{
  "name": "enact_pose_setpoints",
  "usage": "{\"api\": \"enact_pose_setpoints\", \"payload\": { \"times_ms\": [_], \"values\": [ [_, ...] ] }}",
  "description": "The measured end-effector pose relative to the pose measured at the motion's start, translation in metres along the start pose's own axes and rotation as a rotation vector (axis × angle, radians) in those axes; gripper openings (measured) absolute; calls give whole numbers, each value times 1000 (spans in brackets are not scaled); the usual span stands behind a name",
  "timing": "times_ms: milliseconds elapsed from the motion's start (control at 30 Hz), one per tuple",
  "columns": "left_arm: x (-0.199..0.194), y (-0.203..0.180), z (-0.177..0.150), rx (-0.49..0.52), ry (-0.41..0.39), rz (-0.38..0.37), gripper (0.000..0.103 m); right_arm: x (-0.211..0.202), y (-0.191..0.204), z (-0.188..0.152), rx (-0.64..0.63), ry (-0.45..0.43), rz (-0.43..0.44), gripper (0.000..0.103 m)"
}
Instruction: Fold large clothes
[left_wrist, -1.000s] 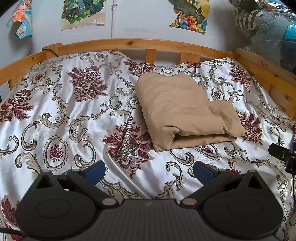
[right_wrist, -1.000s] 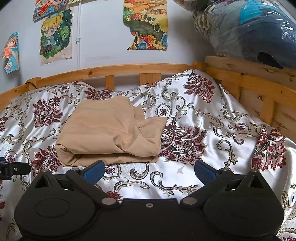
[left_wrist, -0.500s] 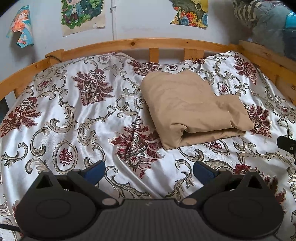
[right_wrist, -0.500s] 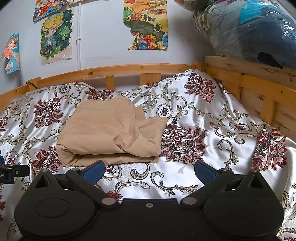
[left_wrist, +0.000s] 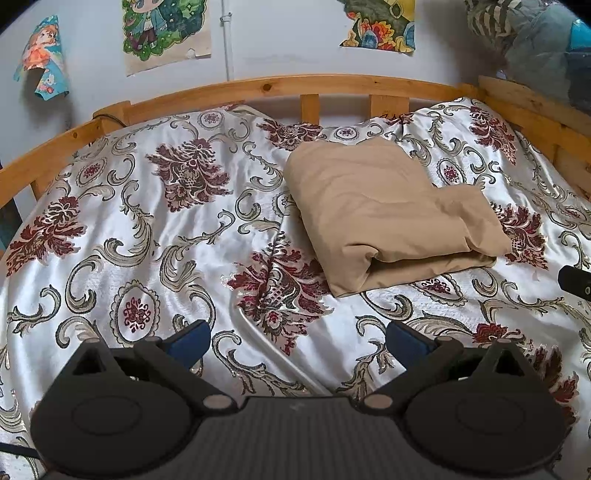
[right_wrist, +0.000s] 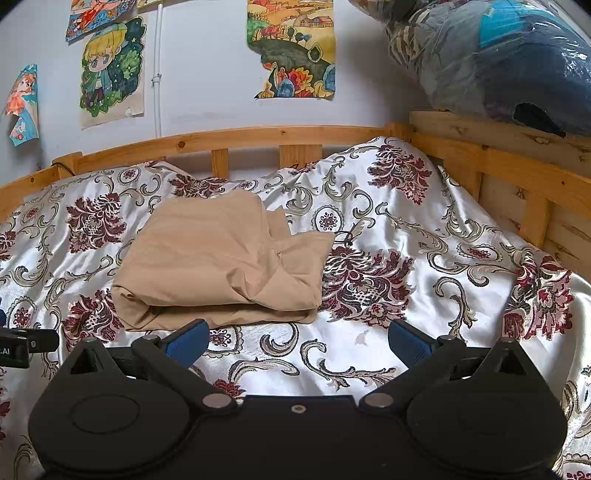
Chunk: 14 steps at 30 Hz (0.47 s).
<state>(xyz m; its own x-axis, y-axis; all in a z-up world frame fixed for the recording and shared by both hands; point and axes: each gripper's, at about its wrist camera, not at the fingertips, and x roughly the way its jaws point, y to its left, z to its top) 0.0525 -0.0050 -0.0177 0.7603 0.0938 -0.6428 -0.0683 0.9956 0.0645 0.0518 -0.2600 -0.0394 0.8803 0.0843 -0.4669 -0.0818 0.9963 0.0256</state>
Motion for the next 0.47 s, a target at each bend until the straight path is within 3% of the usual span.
{"api": "enact_pose_setpoints", "payload": {
  "times_ms": [467],
  "values": [
    [0, 0, 1, 0, 5, -7, 102, 0, -1, 0, -1, 0, 0, 102]
  ]
}}
